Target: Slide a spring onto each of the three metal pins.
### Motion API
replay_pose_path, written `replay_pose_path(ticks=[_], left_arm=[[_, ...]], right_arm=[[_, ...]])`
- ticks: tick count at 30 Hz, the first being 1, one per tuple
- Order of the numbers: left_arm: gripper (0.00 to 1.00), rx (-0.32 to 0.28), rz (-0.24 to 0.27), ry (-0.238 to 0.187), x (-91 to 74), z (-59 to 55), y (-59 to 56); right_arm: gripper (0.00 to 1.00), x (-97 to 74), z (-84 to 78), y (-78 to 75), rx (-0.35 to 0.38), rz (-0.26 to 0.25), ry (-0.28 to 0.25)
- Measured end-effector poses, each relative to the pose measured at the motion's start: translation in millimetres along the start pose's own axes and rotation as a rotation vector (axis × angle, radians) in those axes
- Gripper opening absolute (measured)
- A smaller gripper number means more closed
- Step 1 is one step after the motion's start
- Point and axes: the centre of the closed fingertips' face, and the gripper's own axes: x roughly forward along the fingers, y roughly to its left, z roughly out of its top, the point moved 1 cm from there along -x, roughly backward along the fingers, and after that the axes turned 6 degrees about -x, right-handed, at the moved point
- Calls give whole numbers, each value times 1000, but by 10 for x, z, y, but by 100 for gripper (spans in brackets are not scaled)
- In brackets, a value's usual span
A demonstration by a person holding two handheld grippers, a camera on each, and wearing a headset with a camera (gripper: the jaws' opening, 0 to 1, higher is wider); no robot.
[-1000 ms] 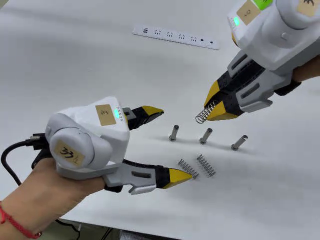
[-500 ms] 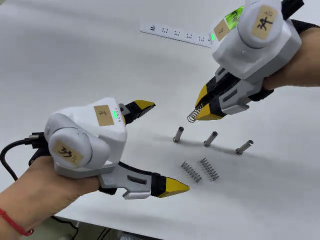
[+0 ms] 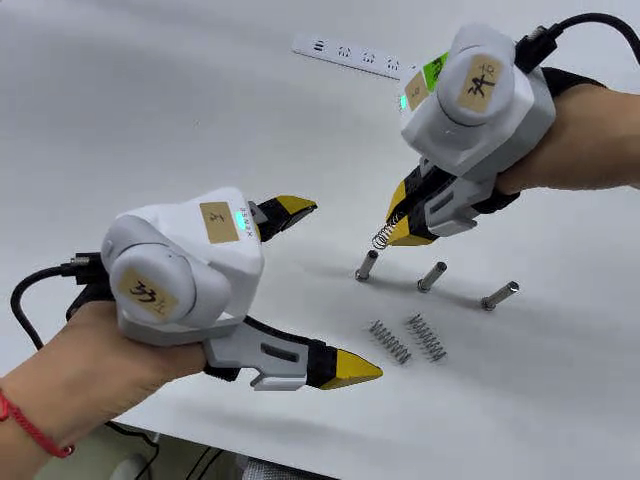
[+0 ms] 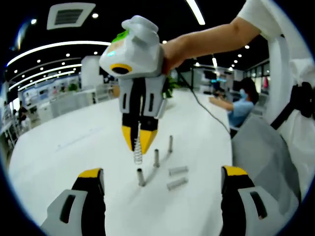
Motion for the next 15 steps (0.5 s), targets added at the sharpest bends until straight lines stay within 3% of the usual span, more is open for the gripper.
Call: replay_pose_path(ticks=[15], left_arm=[[100,-14,-9,-10,20,0,-14]], right_arm=[[12,124,-52,-18,15,18,13]])
